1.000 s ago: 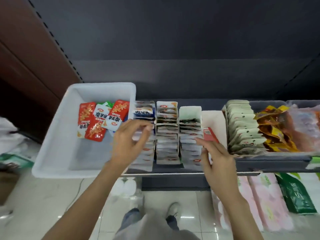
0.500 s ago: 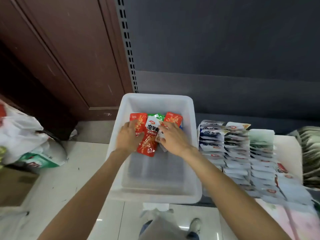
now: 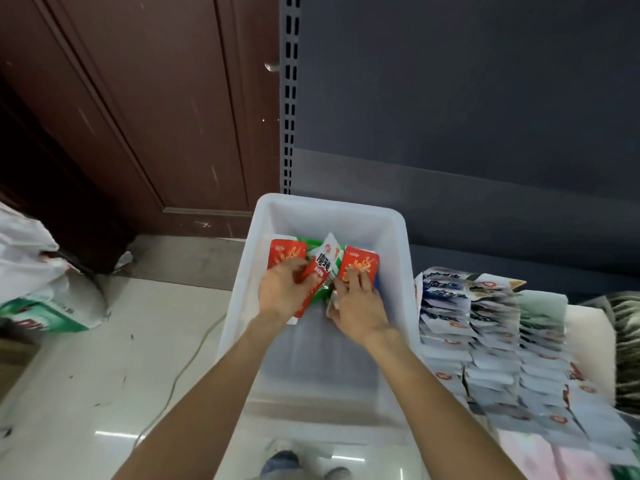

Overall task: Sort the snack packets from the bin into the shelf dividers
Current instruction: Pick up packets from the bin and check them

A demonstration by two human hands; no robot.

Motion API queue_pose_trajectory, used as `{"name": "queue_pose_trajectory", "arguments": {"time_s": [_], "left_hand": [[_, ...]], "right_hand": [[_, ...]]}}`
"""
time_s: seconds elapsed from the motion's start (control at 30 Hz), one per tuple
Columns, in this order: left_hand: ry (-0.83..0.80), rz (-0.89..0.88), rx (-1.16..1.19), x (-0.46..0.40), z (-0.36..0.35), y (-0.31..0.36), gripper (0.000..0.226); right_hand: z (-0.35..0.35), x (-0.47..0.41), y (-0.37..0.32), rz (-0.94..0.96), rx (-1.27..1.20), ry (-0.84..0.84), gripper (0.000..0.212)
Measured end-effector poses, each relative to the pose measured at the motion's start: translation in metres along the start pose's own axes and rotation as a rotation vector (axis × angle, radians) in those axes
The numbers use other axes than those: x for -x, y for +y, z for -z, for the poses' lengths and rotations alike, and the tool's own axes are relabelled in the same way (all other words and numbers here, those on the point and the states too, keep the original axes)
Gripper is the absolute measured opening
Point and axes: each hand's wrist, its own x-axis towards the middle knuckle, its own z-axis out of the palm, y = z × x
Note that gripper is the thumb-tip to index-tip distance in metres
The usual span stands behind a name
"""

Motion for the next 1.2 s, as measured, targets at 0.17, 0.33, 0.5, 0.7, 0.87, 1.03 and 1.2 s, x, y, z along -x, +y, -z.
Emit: {"name": "queue_pose_trajectory", "arguments": {"time_s": [0.17, 0.33, 0.5, 0.7, 0.87, 1.03, 1.2], "left_hand": [[-0.035, 0.008, 0.45, 0.009, 0.043, 0.017, 0.008], [-0.342, -0.203, 0.394, 0.023, 0.067, 0.045, 0.014], [-0.452, -0.605, 0.311, 0.049, 0.057, 0.099, 0.013], [-0.48, -0.866, 0.318, 0.088, -0.012, 0.167, 0.018], [-0.425, -0.897, 0.306, 0.121, -0.078, 0.212, 0.014], [-0.35, -0.843, 0.155, 0.15, -0.146, 0.242, 0.024], [-0.25, -0.798, -0.127, 0.161, -0.19, 0.259, 0.027]], "right_hand": [[0.04, 0.015, 0.006, -0.115, -0.765, 0.24, 0.05], [0.09, 0.07, 0.024, -0.008, -1.088, 0.353, 0.062], [0.101, 0.135, 0.066, 0.007, -1.256, 0.354, 0.02], [0.079, 0.223, 0.129, -0.165, -1.29, 0.713, 0.007], [0.054, 0.292, 0.193, -0.413, -1.25, 1.005, 0.008], [0.028, 0.322, 0.254, -0.503, -1.017, 1.107, 0.013], [0.012, 0.31, 0.288, -0.374, -0.615, 1.085, 0.011]]}}
